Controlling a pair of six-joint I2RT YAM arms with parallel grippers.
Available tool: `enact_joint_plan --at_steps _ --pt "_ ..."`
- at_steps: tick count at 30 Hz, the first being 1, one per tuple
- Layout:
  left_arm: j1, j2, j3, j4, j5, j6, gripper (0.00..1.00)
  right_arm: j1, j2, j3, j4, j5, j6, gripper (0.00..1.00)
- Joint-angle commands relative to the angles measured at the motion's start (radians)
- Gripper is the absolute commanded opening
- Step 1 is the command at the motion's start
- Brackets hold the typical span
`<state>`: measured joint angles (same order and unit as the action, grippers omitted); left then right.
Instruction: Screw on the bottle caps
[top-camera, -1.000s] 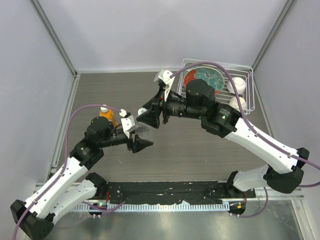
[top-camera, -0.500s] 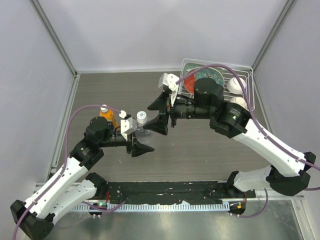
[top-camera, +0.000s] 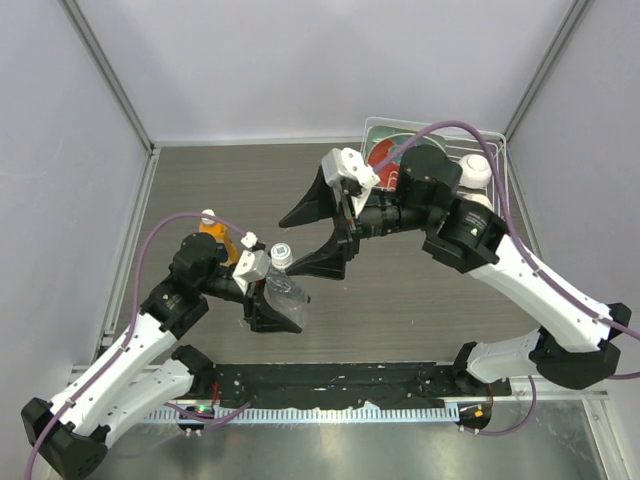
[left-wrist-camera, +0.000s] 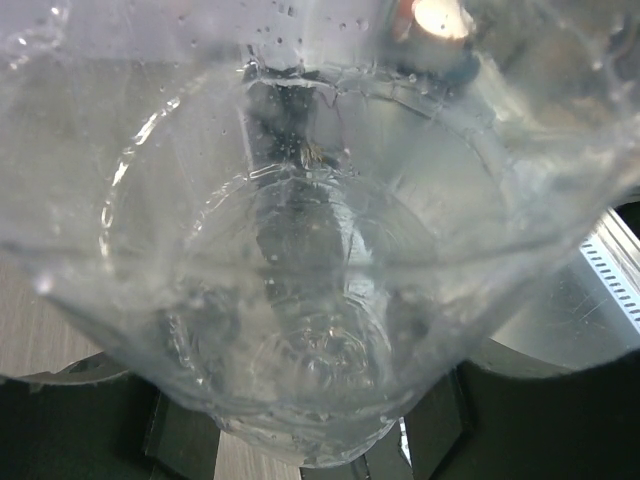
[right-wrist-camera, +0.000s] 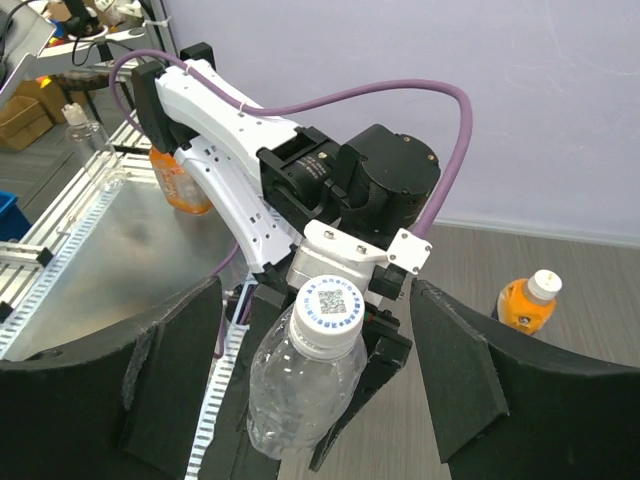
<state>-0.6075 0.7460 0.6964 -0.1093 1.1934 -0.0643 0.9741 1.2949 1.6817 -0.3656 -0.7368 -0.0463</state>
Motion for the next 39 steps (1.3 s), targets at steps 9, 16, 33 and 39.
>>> enact_joint_plan --at_steps 9,16,33,39 --pt "-0.003 0.006 0.025 0.03 0.037 0.009 0.0 -0.005 0.084 0.052 0.134 -0.202 0.077 0.65" --pt "-0.003 0.0 0.022 0.028 0.012 0.012 0.0 -0.011 0.106 0.042 0.152 -0.236 0.12 0.48" --pt "-0.003 -0.004 0.023 0.03 0.012 0.012 0.0 -0.017 0.121 -0.003 0.232 -0.223 0.161 0.61" --pt "-0.003 -0.008 0.025 0.031 0.011 0.012 0.0 -0.018 0.121 -0.02 0.248 -0.23 0.175 0.6"
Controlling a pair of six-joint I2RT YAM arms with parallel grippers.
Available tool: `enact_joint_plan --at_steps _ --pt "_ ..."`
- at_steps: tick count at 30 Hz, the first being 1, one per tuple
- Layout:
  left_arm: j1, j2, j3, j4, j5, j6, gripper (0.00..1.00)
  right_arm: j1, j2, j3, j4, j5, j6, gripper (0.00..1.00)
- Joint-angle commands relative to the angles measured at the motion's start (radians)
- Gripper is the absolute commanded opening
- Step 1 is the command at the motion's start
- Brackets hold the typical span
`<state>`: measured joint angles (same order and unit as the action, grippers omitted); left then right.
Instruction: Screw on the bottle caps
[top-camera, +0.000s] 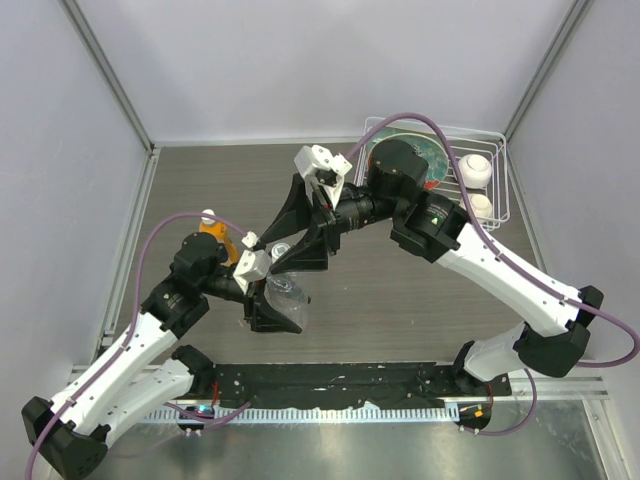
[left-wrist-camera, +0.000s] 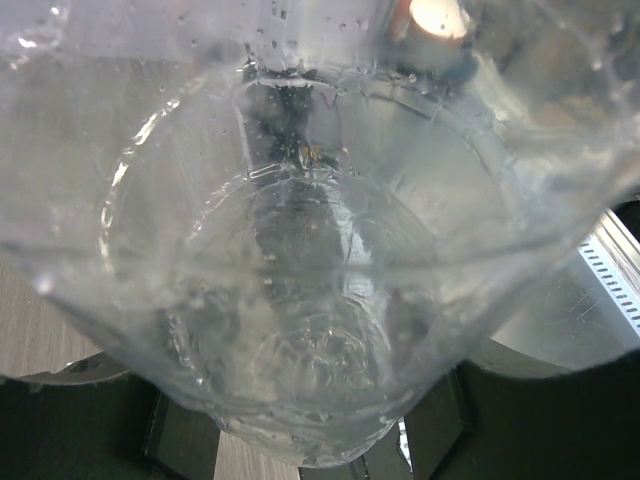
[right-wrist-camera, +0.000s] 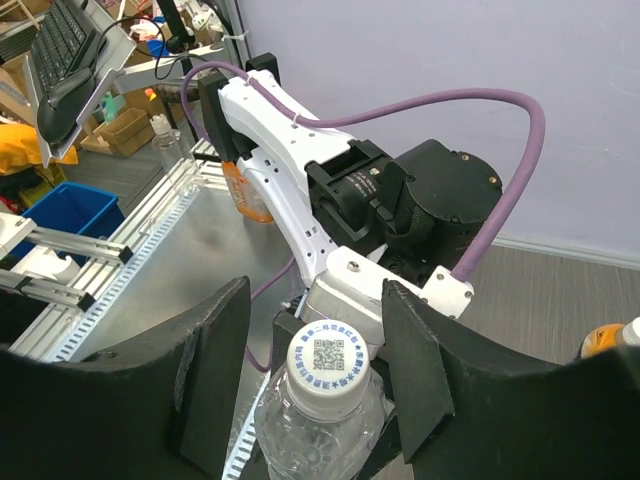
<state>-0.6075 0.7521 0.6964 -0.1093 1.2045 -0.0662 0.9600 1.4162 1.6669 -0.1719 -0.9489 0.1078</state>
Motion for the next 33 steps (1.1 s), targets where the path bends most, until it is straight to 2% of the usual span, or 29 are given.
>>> enact_joint_plan --at_steps 1,8,18,24,30,33 --pt "-0.003 -0.013 0.025 0.031 0.0 0.014 0.0 -0.006 -0.002 -0.01 0.055 -0.019 0.023 0.6" --pt "-0.003 -0.013 0.028 0.03 -0.005 0.016 0.0 -0.007 -0.008 -0.025 0.077 -0.033 0.044 0.53" --pt "-0.001 -0.02 0.026 0.03 -0.023 0.016 0.0 -0.014 -0.003 -0.033 0.08 -0.044 0.056 0.3" --pt "0.0 -0.02 0.032 0.03 -0.06 0.014 0.0 -0.023 -0.01 -0.055 0.074 -0.034 0.063 0.21" --pt "0.005 -0.017 0.052 0.063 -0.138 -0.014 0.0 -0.024 0.004 -0.042 -0.079 0.094 -0.019 0.09" --pt "0.006 -0.014 0.063 0.077 -0.247 -0.033 0.0 -0.023 0.016 -0.048 -0.141 0.209 -0.039 0.06"
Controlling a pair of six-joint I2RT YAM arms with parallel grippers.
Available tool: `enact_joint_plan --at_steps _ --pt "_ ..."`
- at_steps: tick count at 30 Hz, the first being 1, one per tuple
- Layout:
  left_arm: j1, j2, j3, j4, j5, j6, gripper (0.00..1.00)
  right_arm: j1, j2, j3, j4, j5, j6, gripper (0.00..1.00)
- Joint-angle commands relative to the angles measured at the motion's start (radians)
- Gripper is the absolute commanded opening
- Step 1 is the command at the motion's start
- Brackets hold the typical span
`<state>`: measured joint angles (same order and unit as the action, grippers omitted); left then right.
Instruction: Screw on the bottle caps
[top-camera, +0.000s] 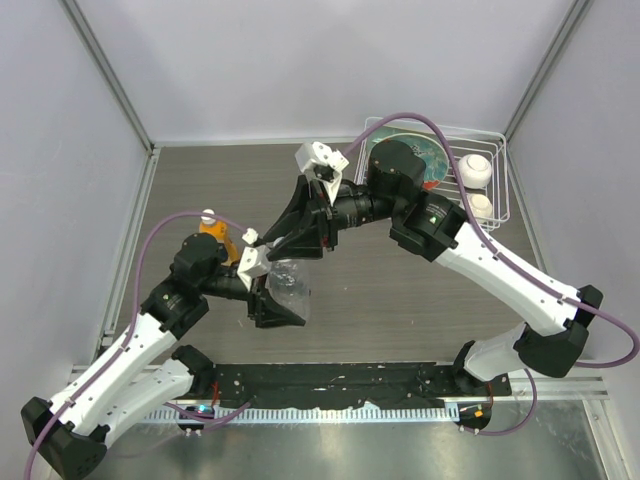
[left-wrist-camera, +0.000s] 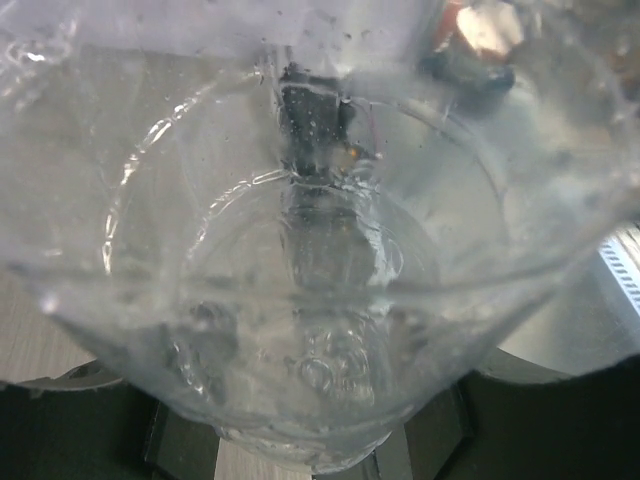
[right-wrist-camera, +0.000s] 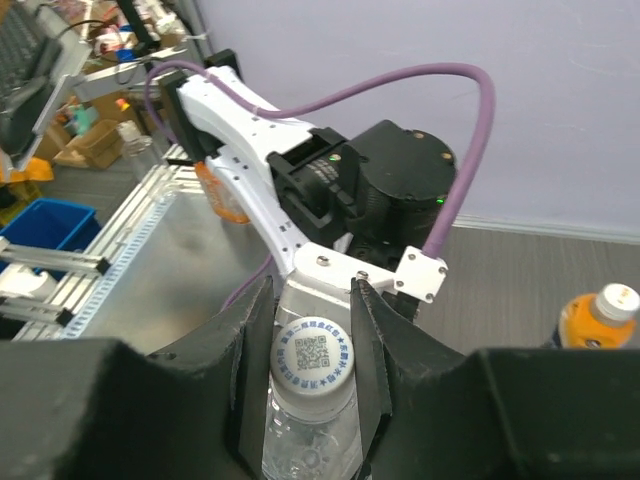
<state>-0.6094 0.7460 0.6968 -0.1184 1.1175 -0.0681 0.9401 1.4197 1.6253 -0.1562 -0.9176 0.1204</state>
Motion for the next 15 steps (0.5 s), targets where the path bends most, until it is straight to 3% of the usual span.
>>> enact_joint_plan --at_steps 1,15 --pt "0.008 -0.007 0.069 0.092 -0.227 -0.039 0.0 -0.003 0.013 -0.013 -0.166 0.21 -0.051 0.05" --pt "0.013 0.001 0.052 0.18 -0.688 -0.05 0.0 0.091 -0.004 -0.071 -0.246 0.883 -0.002 0.01"
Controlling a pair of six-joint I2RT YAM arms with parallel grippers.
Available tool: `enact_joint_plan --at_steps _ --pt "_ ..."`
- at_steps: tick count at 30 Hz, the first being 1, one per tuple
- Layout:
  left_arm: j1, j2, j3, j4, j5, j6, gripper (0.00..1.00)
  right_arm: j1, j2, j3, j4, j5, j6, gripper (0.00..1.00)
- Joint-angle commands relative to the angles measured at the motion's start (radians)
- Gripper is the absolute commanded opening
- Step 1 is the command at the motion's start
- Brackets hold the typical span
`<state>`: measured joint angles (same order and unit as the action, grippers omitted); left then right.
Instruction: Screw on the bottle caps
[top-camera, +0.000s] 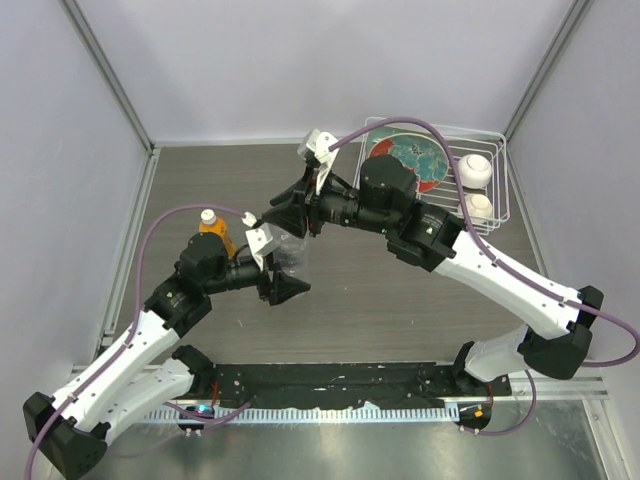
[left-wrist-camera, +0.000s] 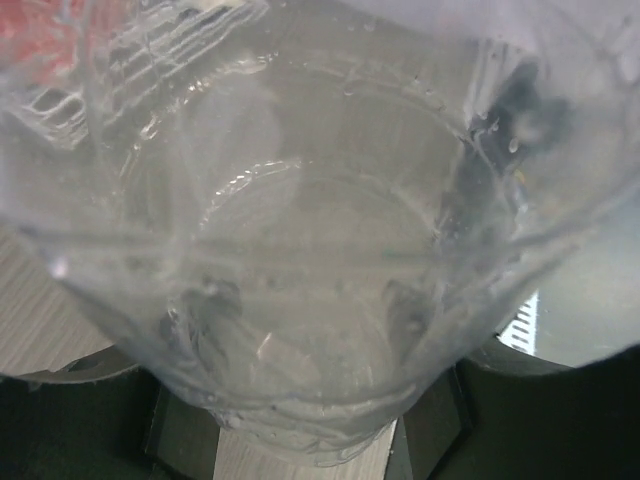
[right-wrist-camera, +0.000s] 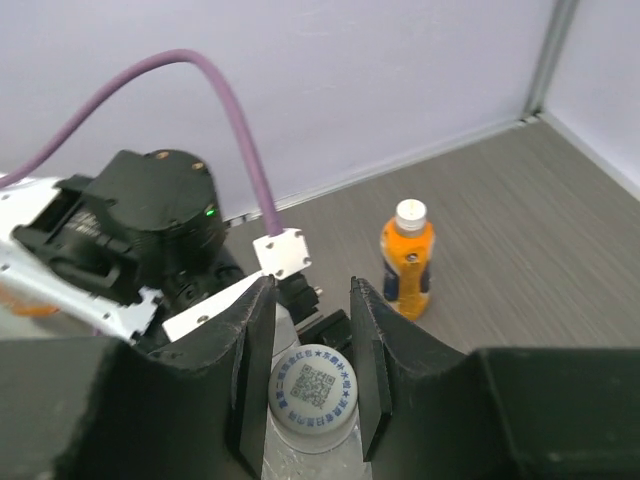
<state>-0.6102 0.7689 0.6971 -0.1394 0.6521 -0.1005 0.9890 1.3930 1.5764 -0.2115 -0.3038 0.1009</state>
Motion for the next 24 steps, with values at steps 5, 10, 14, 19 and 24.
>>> enact_joint_plan --at_steps 5,10,14,19,24 --pt "0.015 -0.023 0.042 0.189 -0.177 -0.019 0.0 0.05 -0.04 -0.065 -0.094 0.35 0.03 0.4" --pt "0.015 -0.031 0.015 0.179 -0.155 -0.022 0.0 0.05 -0.1 -0.089 -0.009 0.321 0.036 0.64" --pt "0.015 -0.031 0.012 0.179 -0.144 -0.024 0.0 0.05 -0.101 -0.075 -0.008 0.278 0.034 0.58" --pt "0.015 -0.034 0.005 0.166 -0.1 -0.019 0.0 0.05 -0.088 -0.062 -0.002 0.262 0.028 0.56" --pt "0.015 -0.043 -0.016 0.142 -0.052 -0.007 0.0 0.05 -0.068 -0.032 -0.008 0.264 0.005 0.56"
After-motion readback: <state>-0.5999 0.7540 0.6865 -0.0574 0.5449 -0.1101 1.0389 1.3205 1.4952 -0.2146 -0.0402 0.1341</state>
